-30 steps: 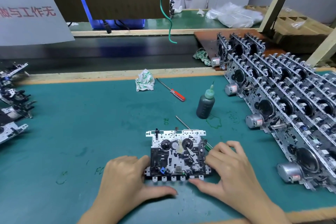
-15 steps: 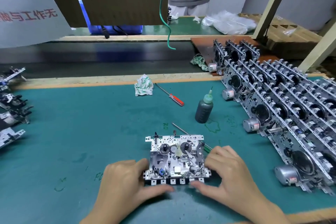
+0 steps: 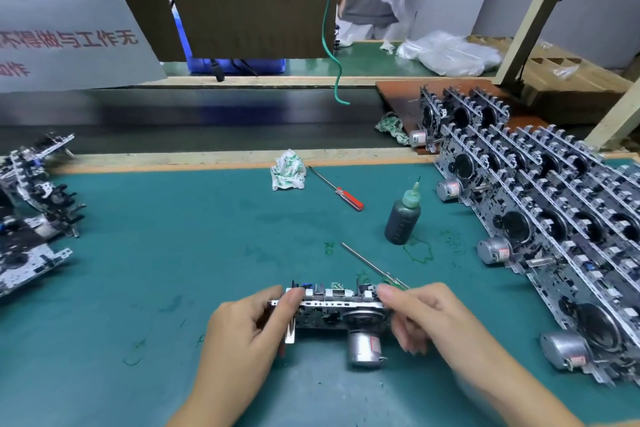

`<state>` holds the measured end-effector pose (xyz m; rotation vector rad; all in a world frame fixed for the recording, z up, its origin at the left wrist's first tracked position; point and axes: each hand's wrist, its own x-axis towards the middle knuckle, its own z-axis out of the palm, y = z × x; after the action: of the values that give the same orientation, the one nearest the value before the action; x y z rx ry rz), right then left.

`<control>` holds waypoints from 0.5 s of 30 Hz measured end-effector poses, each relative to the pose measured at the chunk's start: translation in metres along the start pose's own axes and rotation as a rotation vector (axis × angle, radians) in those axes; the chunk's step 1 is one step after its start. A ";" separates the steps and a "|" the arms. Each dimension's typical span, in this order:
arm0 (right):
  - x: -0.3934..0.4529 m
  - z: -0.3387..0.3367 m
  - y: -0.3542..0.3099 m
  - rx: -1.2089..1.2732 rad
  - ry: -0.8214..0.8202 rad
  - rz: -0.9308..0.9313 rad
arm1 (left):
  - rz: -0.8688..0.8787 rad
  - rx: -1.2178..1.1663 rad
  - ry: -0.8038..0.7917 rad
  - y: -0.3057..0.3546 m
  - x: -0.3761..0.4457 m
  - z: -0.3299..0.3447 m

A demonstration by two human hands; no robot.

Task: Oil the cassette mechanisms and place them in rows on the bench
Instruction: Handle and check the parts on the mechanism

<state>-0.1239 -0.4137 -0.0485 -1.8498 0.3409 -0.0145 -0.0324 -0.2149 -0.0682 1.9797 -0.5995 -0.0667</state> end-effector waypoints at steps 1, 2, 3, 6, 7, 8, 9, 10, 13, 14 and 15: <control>-0.001 0.000 0.000 -0.023 0.000 -0.005 | 0.010 0.019 -0.007 -0.001 -0.001 -0.001; -0.003 0.000 0.000 -0.059 0.010 -0.010 | 0.028 0.074 -0.011 -0.002 -0.002 -0.002; -0.004 -0.001 0.000 -0.114 0.024 -0.019 | 0.057 0.178 0.006 -0.002 -0.001 -0.003; -0.008 -0.006 0.006 -0.369 0.111 -0.088 | 0.168 0.414 0.092 0.004 0.001 -0.012; -0.008 -0.009 0.009 -0.451 0.160 -0.129 | 0.186 0.400 0.096 0.006 0.003 -0.013; -0.007 -0.011 0.010 -0.489 0.187 -0.169 | 0.206 0.353 0.072 0.008 0.006 -0.015; -0.006 -0.011 0.011 -0.470 0.176 -0.191 | 0.235 0.293 0.028 0.009 0.009 -0.015; -0.005 -0.009 0.011 -0.396 0.132 -0.198 | 0.264 0.227 -0.033 0.010 0.012 -0.014; 0.003 -0.002 0.016 -0.195 0.070 -0.247 | 0.336 0.112 -0.214 0.018 0.022 -0.006; 0.005 -0.001 0.017 -0.170 0.073 -0.265 | 0.357 0.106 -0.256 0.020 0.026 -0.003; 0.006 -0.001 0.017 -0.154 0.068 -0.274 | 0.375 0.100 -0.280 0.021 0.028 0.000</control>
<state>-0.1221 -0.4204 -0.0653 -2.0400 0.1362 -0.2460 -0.0158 -0.2342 -0.0442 1.9355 -1.1673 -0.0849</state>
